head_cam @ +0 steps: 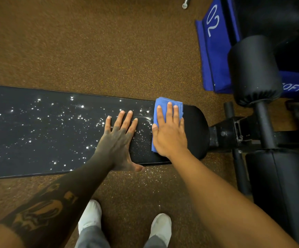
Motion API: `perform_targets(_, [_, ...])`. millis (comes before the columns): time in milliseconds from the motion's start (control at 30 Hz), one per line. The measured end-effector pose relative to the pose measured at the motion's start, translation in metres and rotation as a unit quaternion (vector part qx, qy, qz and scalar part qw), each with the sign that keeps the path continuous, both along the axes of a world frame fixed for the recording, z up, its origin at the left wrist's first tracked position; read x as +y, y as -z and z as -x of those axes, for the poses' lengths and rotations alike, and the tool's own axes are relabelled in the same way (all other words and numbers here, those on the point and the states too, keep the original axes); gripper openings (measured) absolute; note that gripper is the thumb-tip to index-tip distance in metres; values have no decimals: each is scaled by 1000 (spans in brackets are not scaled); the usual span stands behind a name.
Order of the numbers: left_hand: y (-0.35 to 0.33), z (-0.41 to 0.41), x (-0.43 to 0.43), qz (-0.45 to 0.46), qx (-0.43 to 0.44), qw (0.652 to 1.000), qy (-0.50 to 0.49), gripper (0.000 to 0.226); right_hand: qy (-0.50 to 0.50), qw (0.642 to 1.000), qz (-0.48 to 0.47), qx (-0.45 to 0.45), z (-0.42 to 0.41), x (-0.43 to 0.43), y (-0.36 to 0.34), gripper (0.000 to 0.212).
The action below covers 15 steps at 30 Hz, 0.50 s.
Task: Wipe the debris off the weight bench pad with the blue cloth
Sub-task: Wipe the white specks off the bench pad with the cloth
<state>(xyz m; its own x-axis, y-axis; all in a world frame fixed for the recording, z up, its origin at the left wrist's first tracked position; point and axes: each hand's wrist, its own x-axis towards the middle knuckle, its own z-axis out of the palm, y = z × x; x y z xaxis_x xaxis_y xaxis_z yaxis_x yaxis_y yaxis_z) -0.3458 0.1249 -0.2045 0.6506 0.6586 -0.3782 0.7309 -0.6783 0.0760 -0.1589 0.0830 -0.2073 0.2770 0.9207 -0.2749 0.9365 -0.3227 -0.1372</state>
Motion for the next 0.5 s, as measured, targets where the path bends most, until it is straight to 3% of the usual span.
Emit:
perform_targets(200, [0, 2, 0, -2, -4, 1000, 3, 157, -83, 997, -2, 10, 13, -27, -5, 64])
perform_targets(400, [-4, 12, 7, 13, -5, 1000, -2, 162, 70, 998, -9, -3, 1, 17, 1, 63])
perform_targets(500, [-4, 17, 8, 13, 1, 1000, -1, 162, 27, 1000, -16, 4, 21, 26, 0, 64])
